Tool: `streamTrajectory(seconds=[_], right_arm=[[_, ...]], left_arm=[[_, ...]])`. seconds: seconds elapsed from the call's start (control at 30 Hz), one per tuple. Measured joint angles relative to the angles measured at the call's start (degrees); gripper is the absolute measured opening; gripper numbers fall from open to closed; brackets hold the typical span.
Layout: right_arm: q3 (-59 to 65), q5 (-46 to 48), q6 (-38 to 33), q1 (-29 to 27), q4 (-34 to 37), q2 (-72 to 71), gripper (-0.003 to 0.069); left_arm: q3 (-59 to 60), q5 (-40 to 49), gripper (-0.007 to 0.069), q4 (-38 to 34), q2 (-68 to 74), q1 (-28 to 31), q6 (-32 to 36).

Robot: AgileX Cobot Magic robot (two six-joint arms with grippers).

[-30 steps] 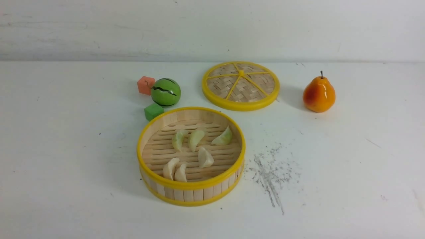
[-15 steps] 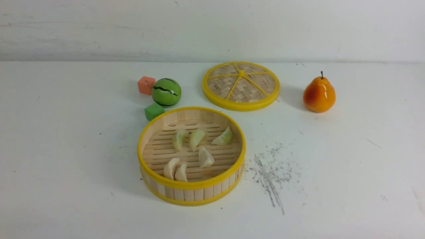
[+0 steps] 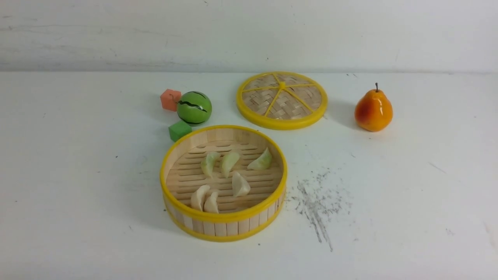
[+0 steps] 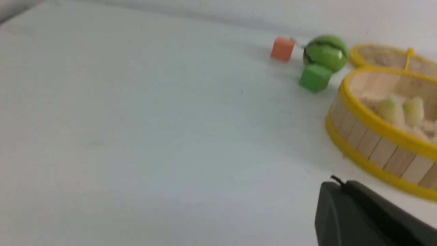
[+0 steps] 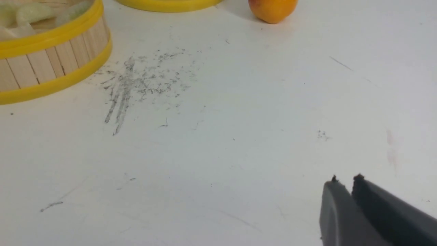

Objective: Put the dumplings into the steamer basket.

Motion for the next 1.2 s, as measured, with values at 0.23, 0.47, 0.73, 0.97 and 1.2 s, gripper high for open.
streamTrajectory(seconds=[0.23,0.47,0.73,0.97,1.2], right_arm=[[0.00,0.00,0.00,0.00,0.00,0.00,0.0078],[0.00,0.04,0.00,0.00,0.00,0.00,0.0087],[0.00,0.04,0.00,0.00,0.00,0.00,0.0095],[0.00,0.04,0.00,0.00,0.00,0.00,0.0100],[-0.05,0.26,0.00,0.00,0.00,0.00,0.0113]], left_arm=[[0.26,5.18,-0.0014,-1.80,0.05,0.00,6.05],[0.26,5.18,-0.0014,-1.91,0.05,0.00,6.96],[0.26,5.20,-0.0014,-2.34,0.05,0.00,6.96],[0.26,5.24,-0.0014,-2.40,0.05,0.00,6.96],[0.26,5.24,-0.0014,-2.46,0.05,0.00,7.03]])
